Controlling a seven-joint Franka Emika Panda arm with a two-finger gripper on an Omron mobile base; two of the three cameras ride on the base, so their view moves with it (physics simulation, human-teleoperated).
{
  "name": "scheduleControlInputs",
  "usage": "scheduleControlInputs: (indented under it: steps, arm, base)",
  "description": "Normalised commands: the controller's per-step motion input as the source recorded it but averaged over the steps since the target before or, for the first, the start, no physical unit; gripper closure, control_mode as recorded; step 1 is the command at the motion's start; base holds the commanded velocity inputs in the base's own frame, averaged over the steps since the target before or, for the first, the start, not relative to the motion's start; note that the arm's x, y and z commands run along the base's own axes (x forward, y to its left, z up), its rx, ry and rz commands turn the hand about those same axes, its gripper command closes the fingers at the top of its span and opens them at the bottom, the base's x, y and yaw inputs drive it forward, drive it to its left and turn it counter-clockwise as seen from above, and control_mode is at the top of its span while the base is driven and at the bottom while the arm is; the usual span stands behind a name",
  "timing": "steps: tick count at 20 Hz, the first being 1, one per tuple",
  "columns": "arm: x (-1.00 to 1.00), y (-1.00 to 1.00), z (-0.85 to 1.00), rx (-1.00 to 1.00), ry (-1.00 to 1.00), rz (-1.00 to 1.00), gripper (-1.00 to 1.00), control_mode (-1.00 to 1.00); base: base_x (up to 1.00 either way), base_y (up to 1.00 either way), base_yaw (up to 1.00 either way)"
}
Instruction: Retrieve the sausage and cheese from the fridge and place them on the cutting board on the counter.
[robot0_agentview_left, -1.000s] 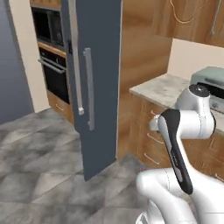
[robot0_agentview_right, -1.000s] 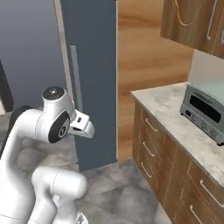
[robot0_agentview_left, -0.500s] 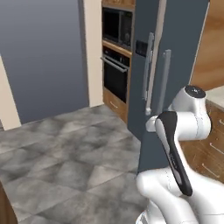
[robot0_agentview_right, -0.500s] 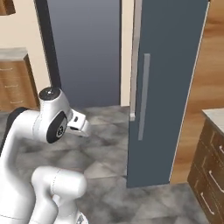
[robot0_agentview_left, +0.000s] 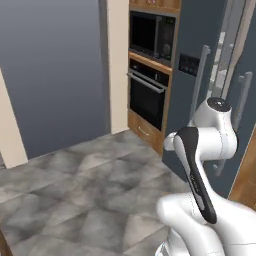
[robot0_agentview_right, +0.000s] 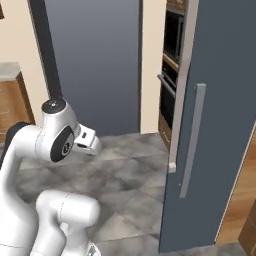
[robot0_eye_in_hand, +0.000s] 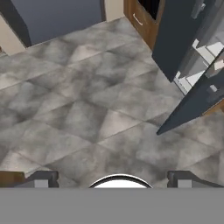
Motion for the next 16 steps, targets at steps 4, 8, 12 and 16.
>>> scheduleControlInputs:
  steps: [4, 8, 12, 16]
  arm:
    - [0.00, 0.00, 0.00, 0.00, 0.00, 0.00, -1.00, 1.00]
    - [0.00, 0.00, 0.00, 0.00, 0.00, 0.00, -1.00, 1.00]
    - [0.00, 0.00, 0.00, 0.00, 0.00, 0.00, -1.00, 1.00]
    - [0.00, 0.00, 0.00, 0.00, 0.00, 0.00, -1.00, 1.00]
  base:
    - [1.00, 0.55, -0.42]
    - [1.00, 0.50, -0.54]
    - [0.90, 0.46, -0.59]
    - [0.73, 0.30, -0.67]
